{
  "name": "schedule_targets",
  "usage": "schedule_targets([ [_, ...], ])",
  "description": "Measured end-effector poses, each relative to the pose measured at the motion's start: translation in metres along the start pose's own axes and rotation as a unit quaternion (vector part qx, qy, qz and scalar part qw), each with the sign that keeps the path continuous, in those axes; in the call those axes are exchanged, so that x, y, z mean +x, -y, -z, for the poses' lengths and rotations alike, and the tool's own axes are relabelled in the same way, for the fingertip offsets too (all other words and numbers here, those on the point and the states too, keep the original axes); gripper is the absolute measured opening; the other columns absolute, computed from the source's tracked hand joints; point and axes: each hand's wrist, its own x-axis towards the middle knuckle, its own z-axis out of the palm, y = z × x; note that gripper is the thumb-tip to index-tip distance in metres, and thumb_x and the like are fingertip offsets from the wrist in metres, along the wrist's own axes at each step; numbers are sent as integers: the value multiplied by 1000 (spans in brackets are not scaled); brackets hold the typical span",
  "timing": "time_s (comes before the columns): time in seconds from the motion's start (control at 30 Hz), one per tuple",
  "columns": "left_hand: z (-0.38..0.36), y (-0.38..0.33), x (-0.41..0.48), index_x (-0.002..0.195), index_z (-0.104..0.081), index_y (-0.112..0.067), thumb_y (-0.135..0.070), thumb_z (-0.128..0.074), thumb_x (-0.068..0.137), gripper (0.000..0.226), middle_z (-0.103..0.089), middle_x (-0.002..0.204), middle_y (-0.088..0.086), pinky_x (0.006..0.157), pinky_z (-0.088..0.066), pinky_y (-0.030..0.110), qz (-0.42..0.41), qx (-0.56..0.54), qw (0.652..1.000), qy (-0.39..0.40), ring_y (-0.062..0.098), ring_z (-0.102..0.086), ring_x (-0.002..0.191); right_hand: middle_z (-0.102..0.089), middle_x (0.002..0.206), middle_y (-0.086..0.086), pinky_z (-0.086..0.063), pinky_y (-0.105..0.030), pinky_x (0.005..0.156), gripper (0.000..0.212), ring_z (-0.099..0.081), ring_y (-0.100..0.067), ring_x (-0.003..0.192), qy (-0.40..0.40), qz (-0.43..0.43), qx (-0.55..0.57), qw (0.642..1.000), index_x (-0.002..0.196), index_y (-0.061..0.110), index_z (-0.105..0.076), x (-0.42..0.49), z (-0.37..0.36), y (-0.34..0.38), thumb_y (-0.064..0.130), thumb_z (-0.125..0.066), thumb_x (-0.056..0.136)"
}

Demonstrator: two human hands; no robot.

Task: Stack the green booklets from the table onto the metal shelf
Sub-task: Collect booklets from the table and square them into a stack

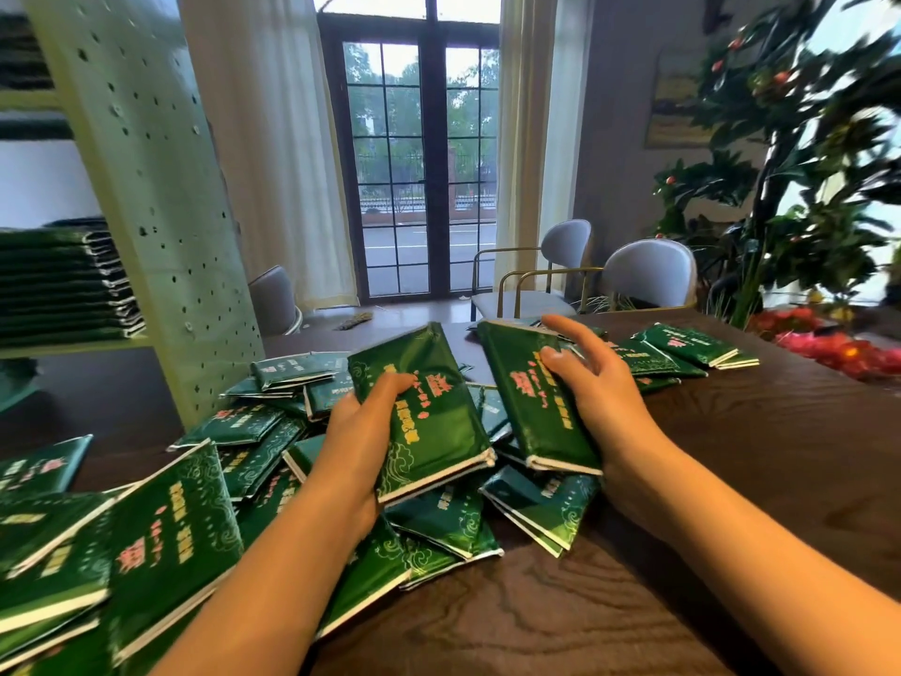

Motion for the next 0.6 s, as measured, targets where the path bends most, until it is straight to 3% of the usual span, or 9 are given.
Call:
schedule_targets([
  [0.17, -7, 6, 0, 107, -64, -4, -25, -62, 88, 28, -72, 72, 10, 59, -57, 34, 15, 32, 999, 36, 21, -67, 57, -58, 92, -11, -54, -21, 57, 32, -62, -12, 68, -10, 11, -27, 1000, 118, 30, -59, -8, -10, -2, 10, -52, 94],
  [0.27, -9, 9, 1, 115, -61, -5, -34, -64, 86, 41, -75, 87, 13, 62, -59, 33, 17, 51, 998, 43, 24, -71, 68, -58, 113, -13, -56, -37, 79, 34, -63, -24, 95, -21, 25, -58, 998, 113, 40, -59, -10, -15, -6, 13, -54, 93],
  [0.33, -9, 12, 3, 121, -57, -8, -47, -70, 75, 62, -74, 98, 14, 73, -59, 39, 5, 65, 997, 44, 27, -73, 82, -55, 123, -11, -53, -39, 87, 36, -59, -23, 108, -27, 41, -79, 996, 118, 38, -58, -12, -18, -8, 13, -55, 92],
  [0.37, -10, 13, 2, 123, -55, -9, -52, -73, 65, 75, -73, 103, 13, 78, -58, 43, -2, 66, 997, 44, 28, -72, 87, -54, 123, -8, -52, -33, 87, 38, -58, -13, 109, -27, 48, -85, 995, 122, 36, -57, -12, -19, -10, 12, -56, 92],
  [0.43, -14, 16, 1, 127, -52, -9, -58, -80, 53, 93, -72, 107, 12, 83, -57, 46, -11, 61, 997, 44, 28, -71, 91, -57, 107, 3, -49, -11, 68, 41, -59, 14, 84, -12, 61, -73, 995, 125, 31, -53, -15, -22, -10, 6, -55, 93],
  [0.5, -16, 18, -1, 126, -51, -9, -53, -82, 52, 92, -73, 106, 11, 82, -57, 45, -16, 53, 997, 53, 28, -72, 91, -54, 94, 16, -45, -5, 53, 43, -60, 16, 65, 6, 66, -62, 996, 124, 31, -51, -19, -26, -11, 2, -54, 92],
  [0.6, -17, 21, -1, 124, -53, -9, -42, -76, 59, 76, -74, 102, 12, 77, -59, 42, -12, 44, 997, 68, 28, -72, 88, -59, 113, 8, -49, -9, 60, 47, -64, 9, 76, 13, 84, -94, 992, 133, 27, -49, -23, -32, -14, 4, -57, 91],
])
